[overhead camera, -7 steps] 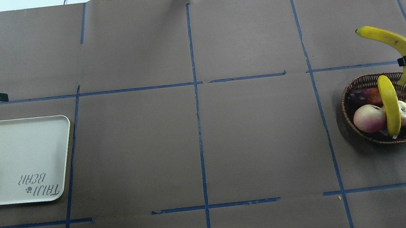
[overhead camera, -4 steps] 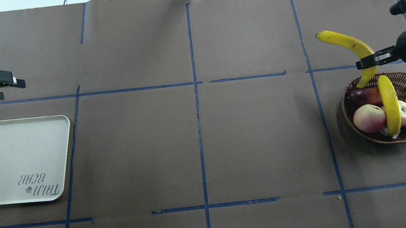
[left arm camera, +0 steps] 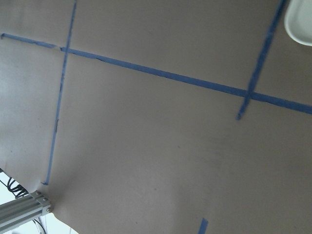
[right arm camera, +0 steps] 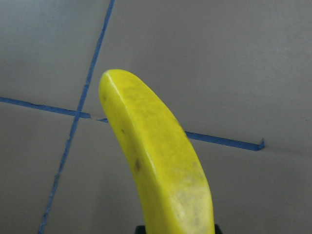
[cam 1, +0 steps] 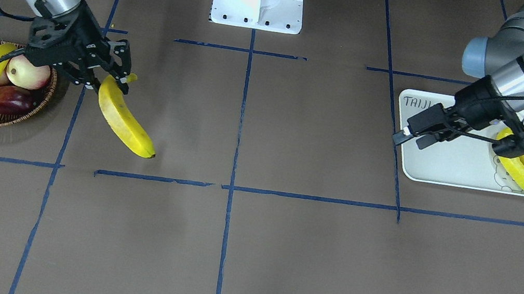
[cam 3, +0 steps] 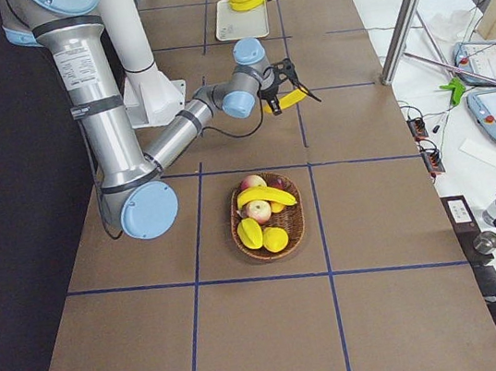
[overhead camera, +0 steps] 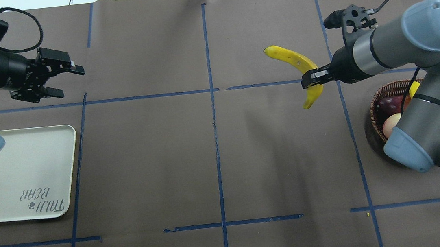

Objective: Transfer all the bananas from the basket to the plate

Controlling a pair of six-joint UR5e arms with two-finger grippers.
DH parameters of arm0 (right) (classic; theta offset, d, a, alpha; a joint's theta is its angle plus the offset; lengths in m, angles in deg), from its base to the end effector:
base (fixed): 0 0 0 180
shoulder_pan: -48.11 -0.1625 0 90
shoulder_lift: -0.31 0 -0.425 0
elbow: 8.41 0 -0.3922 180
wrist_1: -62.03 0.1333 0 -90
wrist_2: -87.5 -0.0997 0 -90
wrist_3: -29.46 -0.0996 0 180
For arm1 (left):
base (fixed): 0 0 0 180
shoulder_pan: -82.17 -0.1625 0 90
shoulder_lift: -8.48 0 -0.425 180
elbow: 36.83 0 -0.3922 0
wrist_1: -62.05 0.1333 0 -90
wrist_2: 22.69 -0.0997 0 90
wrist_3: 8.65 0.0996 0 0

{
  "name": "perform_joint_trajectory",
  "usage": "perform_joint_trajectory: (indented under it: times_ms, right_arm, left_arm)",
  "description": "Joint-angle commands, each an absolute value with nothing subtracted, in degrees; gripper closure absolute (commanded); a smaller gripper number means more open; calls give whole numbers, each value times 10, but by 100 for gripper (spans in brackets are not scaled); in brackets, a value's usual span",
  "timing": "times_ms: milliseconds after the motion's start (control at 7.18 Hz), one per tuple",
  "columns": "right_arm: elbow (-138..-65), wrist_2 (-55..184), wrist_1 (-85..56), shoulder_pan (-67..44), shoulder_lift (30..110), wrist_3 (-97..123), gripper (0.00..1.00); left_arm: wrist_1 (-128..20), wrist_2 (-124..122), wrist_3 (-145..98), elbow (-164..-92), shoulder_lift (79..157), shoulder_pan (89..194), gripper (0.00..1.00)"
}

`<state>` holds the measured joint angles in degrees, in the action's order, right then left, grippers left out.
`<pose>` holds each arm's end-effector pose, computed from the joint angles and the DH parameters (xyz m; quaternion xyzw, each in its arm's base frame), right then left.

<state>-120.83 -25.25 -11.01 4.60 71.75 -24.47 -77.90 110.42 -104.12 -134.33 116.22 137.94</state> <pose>-0.3424 -0.4558 0.2725 0.1713 -0.4753 -0.0397 0.8621 0.2723 -0.5163 0.3223 -0.0224 0.6373 -0.1825 0.7483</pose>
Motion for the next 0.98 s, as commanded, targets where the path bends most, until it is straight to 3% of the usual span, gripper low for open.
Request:
perform_joint_trajectory:
  times_ms: [0,418,836]
  right_arm:
    - [-1210,-160,-158,116,661,-268,100]
    - [-1206,-53,-209,199,590,-293,100]
    - [-1188,-10,-241,236,527,-362,100]
  left_arm:
    - [-774,1101,-1178,-1336,1225,1351,0]
    - [-657,1085,-1261,-1329,1317,1318,0]
    - [-650,956,-1324,-1329,1349,1234,0]
